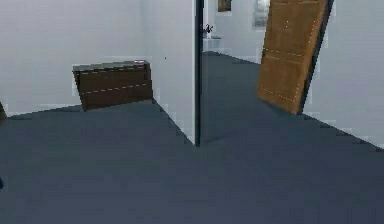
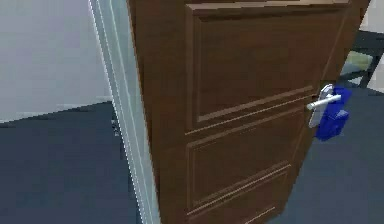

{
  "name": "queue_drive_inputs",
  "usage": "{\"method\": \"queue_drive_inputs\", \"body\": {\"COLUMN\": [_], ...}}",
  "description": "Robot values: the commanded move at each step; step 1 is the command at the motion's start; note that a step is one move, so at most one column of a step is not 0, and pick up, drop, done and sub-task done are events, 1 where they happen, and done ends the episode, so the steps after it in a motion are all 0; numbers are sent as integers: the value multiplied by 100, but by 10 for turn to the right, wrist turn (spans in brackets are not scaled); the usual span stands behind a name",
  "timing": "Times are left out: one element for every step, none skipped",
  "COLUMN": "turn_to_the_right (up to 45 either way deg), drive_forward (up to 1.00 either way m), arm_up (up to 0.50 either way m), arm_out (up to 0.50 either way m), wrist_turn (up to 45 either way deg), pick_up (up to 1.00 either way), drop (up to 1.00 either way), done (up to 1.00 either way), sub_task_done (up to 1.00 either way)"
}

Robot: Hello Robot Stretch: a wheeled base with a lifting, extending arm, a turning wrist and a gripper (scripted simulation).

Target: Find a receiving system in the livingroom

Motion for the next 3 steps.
{"method": "queue_drive_inputs", "body": {"turn_to_the_right": [150, 0, 0], "drive_forward": [0, 100, 100], "arm_up": [0, 0, 0], "arm_out": [0, 0, 0], "wrist_turn": [0, 0, 0], "pick_up": [0, 0, 0], "drop": [0, 0, 0], "done": [0, 0, 0], "sub_task_done": [0, 0, 0]}}
